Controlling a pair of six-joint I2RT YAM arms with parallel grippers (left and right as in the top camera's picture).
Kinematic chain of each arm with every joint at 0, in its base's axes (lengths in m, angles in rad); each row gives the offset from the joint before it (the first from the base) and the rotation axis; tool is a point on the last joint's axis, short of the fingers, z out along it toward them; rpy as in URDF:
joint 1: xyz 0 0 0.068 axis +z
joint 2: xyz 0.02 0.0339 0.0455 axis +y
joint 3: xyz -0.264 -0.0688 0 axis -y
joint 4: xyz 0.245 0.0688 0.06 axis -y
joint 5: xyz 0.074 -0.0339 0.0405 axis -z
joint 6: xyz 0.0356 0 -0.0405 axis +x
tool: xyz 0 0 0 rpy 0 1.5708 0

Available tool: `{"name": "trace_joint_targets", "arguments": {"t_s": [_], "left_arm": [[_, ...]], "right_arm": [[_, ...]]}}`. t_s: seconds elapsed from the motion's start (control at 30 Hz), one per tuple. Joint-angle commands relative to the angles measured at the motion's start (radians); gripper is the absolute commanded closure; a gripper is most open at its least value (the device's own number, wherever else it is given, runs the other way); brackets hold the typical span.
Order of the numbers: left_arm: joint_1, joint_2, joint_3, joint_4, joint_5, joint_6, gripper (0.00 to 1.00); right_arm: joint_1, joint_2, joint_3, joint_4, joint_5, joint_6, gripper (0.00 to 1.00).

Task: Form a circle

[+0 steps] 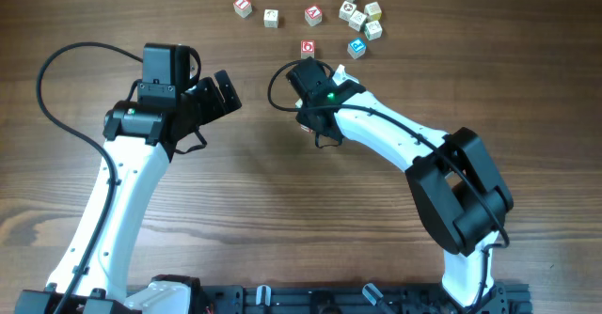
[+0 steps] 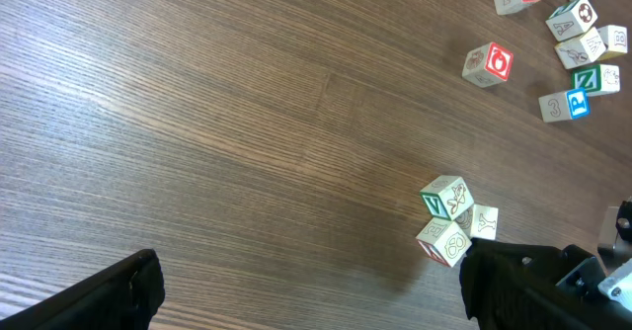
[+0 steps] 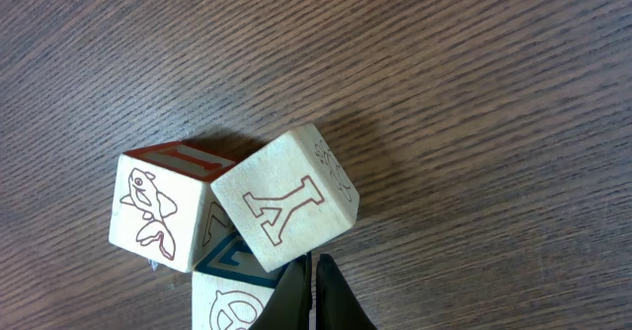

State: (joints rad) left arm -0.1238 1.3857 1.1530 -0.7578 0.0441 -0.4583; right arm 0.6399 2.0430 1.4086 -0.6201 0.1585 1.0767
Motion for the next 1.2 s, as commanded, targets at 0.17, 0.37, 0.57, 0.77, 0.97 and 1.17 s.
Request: {"name": "trace_joint_targets", "arguments": {"t_s": [0.17,0.37,0.57,0.77,0.97,1.17], "left_arm": [[0.005,0.006,0.006,0.002,0.008,-0.006,0.00],[0.005,0.006,0.006,0.002,0.008,-0.006,0.00],[0.005,0.006,0.006,0.002,0.008,-0.006,0.00],[0.005,0.006,0.006,0.002,0.008,-0.006,0.00],[0.005,0.006,0.006,0.002,0.008,-0.006,0.00],[0.005,0.006,0.006,0.002,0.008,-0.006,0.00]], "right_arm": [[0.000,0.013,-0.010,0.000,0.014,-0.003,0.95],[0.000,0.013,-0.010,-0.009,0.015,0.000,0.95],[0.000,-0.013,-0.008,-0.052,0.014,0.001,0.95],[0.000,-0.152,-0.003,-0.197,0.101,0.053,0.96],[-0.035,-0.522,-0.003,-0.445,0.126,0.051,0.83],[-0.035,-0.819,-0.003,-0.592,0.110,0.039,0.00]]}}
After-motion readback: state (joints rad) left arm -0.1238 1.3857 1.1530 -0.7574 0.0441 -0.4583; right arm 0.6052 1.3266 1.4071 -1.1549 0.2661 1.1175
